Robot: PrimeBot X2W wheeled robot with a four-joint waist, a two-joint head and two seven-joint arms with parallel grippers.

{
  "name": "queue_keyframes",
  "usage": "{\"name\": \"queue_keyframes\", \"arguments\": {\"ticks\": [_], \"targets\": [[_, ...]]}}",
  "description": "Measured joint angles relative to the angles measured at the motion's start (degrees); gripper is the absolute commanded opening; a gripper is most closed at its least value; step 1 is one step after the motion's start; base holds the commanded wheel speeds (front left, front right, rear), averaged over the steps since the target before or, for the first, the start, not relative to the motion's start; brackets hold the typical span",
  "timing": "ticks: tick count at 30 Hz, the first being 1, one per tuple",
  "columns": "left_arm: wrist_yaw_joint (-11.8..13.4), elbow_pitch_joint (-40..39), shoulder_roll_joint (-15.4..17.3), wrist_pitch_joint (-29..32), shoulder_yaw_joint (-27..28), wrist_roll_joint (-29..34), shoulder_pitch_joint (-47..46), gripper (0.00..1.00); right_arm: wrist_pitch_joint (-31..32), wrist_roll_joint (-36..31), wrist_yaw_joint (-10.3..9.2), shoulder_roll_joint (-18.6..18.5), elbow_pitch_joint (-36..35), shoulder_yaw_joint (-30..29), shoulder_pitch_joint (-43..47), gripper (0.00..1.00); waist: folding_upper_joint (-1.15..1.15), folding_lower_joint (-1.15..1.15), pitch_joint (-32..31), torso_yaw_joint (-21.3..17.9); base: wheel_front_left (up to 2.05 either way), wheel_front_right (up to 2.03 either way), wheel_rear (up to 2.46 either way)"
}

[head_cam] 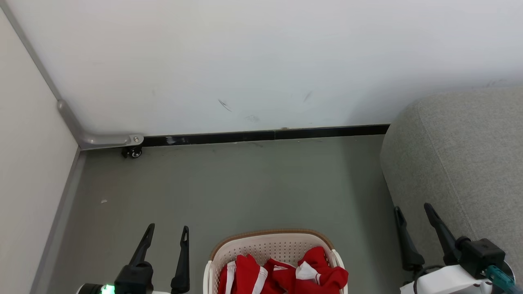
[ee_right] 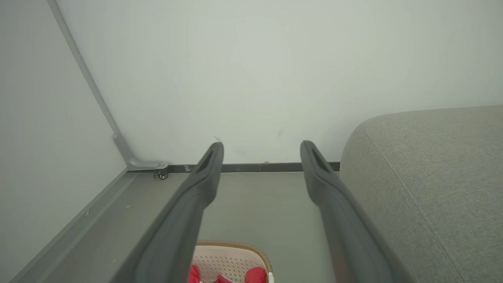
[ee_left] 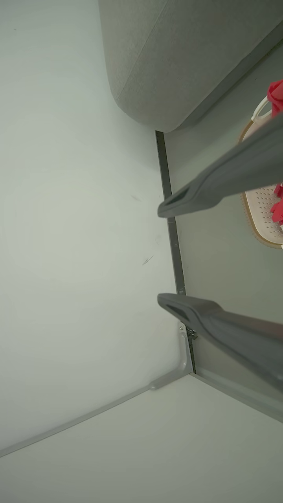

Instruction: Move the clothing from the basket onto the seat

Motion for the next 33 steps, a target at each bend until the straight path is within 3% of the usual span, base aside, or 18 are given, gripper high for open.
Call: {"name": "queue_keyframes", "arguments": {"ticks": [33], "targets": [[-0.76, 1.22, 0.47, 0.00, -0.60, 0.58, -0.77, 1.00, -0.01, 0.33, 0.00, 0.00, -1.37, 0.13, -0.02, 1.00, 0.00, -0.01, 1.69, -1.23, 0.00, 0.00, 0.00]]}}
